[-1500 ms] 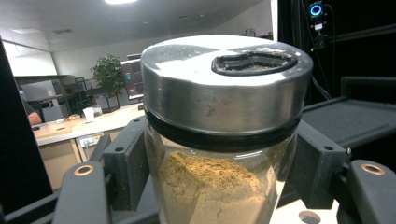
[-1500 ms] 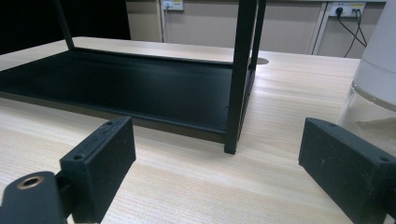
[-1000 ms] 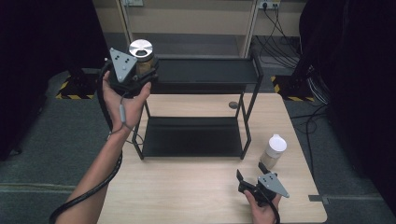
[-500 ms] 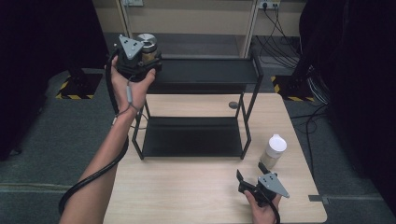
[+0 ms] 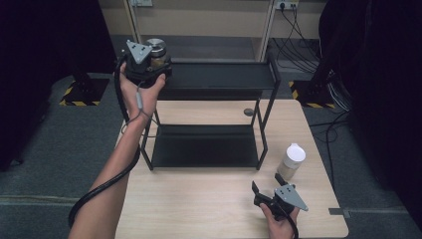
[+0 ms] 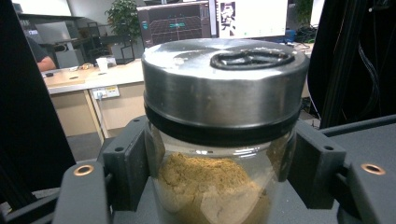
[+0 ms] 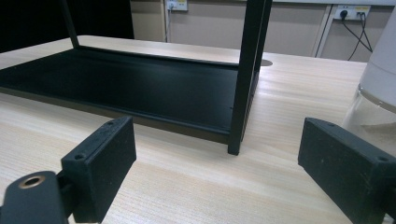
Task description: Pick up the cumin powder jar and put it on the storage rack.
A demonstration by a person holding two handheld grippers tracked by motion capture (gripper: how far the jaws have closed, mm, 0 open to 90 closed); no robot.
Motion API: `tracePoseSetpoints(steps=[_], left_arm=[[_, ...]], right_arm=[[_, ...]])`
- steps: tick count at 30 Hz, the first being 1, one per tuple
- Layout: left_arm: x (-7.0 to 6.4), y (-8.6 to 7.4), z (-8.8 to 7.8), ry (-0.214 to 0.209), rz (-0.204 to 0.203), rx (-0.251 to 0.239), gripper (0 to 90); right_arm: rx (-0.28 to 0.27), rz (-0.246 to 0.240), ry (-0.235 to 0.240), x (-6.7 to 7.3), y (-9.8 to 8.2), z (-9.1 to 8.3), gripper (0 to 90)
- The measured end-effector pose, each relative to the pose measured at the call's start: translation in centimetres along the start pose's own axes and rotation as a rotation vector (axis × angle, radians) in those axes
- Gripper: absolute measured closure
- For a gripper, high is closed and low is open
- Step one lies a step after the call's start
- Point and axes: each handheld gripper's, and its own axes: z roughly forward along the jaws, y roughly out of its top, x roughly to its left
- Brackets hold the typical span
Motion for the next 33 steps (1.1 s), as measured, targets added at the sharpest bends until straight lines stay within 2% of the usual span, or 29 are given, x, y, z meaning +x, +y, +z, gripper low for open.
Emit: tracePoseSetpoints(steps=[2, 3, 5, 8, 11, 14, 16, 18, 20, 25, 29, 31, 33], left_arm=[[0.5, -0.1, 0.2, -0.02, -0.048, 0.0, 30.8], [0.7, -0.2, 0.2, -0.027, -0.056, -0.004, 30.8], [0.8, -0.3, 0.3, -0.034, -0.045, -0.008, 30.8], [1.0, -0.3, 0.3, -0.038, -0.059, -0.007, 30.7], [1.1, -0.3, 0.3, -0.048, -0.035, -0.007, 30.5], [1.1, -0.3, 0.2, -0.056, -0.04, -0.015, 19.7], [1.1, -0.4, -0.2, -0.061, -0.043, -0.039, 14.4], [0.7, -0.3, -0.7, -0.051, -0.026, -0.048, 9.2], [0.2, -0.2, -1.3, -0.031, 0.008, -0.067, 6.4], [-0.3, -0.5, -2.4, 0.004, 0.021, -0.106, 0.0], [-0.1, -1.0, -3.1, 0.012, 0.04, -0.134, 0.0], [-0.3, -1.3, -3.3, 0.037, 0.067, -0.142, 0.0], [-0.1, -1.4, -3.4, 0.035, 0.063, -0.142, 0.0]], right_arm=[[0.0, -0.002, 0.0, 0.0, 0.0, 0.0, 11.4], [0.0, -0.003, 0.0, 0.0, 0.0, 0.0, 11.4], [0.0, -0.004, 0.0, 0.0, 0.0, 0.0, 11.4], [0.0, -0.005, 0.002, 0.0, 0.0, 0.0, 11.4], [0.002, -0.007, 0.002, 0.0, 0.0, 0.0, 11.4], [0.001, -0.006, 0.002, 0.0, 0.0, 0.0, 11.4], [0.002, -0.007, 0.002, 0.0, 0.0, 0.0, 11.4], [0.003, -0.011, 0.001, 0.1, 0.1, 0.0, 11.4], [0.002, -0.014, 0.0, 0.1, 0.0, 0.0, 11.5], [0.001, -0.013, 0.0, 0.1, 0.0, 0.0, 11.5], [0.001, -0.013, 0.001, 0.1, 0.0, 0.0, 11.5], [0.001, -0.013, 0.001, 0.1, 0.0, 0.0, 11.5], [0.002, -0.014, 0.0, 0.1, 0.0, 0.0, 11.5]])
